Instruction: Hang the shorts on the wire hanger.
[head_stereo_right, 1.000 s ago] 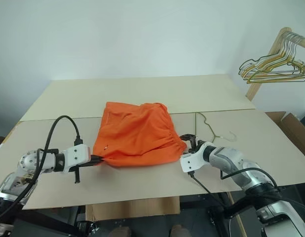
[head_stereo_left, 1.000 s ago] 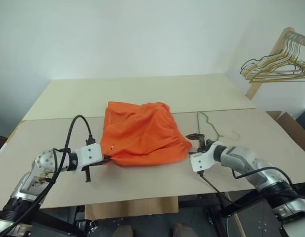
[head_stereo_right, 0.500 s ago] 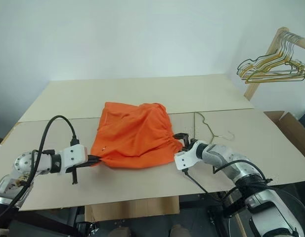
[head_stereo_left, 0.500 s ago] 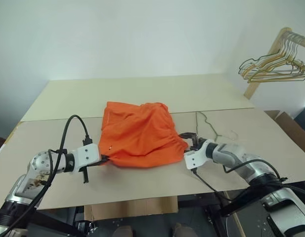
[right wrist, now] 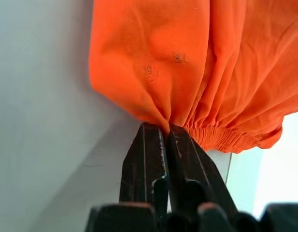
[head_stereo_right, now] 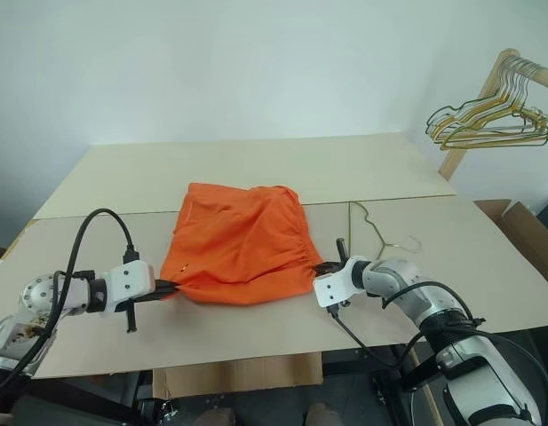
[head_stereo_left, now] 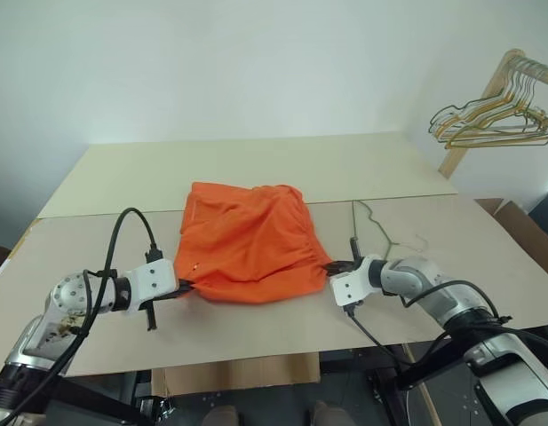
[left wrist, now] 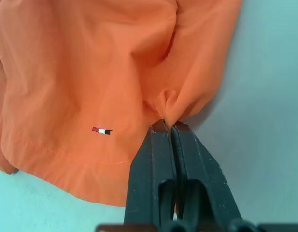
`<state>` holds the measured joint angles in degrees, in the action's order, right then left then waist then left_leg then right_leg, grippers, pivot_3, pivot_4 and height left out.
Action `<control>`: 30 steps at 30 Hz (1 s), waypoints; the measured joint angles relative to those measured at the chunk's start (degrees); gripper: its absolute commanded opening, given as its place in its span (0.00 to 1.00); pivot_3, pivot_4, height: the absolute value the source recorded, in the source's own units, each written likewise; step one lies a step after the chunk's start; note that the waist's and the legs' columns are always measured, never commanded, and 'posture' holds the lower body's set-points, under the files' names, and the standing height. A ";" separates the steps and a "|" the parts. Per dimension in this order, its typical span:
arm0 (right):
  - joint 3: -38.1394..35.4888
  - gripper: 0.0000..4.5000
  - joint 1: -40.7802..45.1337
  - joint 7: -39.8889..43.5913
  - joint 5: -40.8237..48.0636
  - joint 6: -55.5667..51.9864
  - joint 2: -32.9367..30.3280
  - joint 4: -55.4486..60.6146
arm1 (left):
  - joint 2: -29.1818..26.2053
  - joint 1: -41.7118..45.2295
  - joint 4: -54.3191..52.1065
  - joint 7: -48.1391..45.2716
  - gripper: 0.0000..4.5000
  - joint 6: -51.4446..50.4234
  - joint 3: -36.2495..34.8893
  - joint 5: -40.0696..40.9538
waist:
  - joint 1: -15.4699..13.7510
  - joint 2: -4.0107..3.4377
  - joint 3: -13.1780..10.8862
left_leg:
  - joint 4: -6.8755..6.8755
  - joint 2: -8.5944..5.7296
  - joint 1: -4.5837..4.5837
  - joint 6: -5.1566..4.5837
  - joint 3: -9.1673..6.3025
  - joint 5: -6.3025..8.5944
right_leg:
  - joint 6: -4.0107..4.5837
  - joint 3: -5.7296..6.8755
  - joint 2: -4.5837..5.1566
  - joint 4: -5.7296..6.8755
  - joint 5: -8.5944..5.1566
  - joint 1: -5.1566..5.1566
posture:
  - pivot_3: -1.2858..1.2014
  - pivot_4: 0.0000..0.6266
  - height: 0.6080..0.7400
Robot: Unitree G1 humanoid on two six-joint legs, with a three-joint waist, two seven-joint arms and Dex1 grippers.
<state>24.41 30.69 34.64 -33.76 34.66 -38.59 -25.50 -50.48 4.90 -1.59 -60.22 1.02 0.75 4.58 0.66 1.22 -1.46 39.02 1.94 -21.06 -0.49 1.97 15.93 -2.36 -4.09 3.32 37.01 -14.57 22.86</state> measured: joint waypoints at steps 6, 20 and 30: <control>-0.78 0.00 -5.62 6.05 7.39 -1.25 -2.85 9.50 | -3.03 -5.12 -2.51 -2.00 0.00 -2.26 -4.09 3.27 | -0.10 0.00 0.00 | -0.04 0.01 -0.06 -0.01 -0.01 0.01 | 0.00 0.01 0.02 -0.01 -0.01 0.08 | 0.55 0.00 1.00; -8.33 0.00 5.22 14.83 30.15 -33.58 2.68 20.32 | 5.12 13.79 -3.07 8.36 0.00 -16.72 -6.21 6.04 | -1.81 -0.01 -0.08 | -0.04 -0.03 0.76 -0.03 -0.13 -0.13 | 0.12 0.12 -0.06 0.09 -0.06 -0.73 | 0.56 0.00 1.00; -17.40 0.00 39.32 -39.34 16.47 -29.88 14.87 -8.48 | 21.98 59.53 15.99 49.66 0.00 1.57 -12.09 -1.08 | -1.98 0.43 0.32 | -0.28 -0.25 -2.09 1.69 -0.10 -0.85 | 0.12 0.18 0.29 1.07 0.08 2.77 | 0.55 0.00 1.00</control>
<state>7.01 70.01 -4.70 -17.29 4.77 -23.72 -33.98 -28.50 64.43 14.40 -10.56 2.59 -11.34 3.50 -1.32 1.64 -1.15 38.74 1.69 -23.15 1.20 1.87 15.08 -2.24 -3.91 3.61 38.08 -14.49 25.63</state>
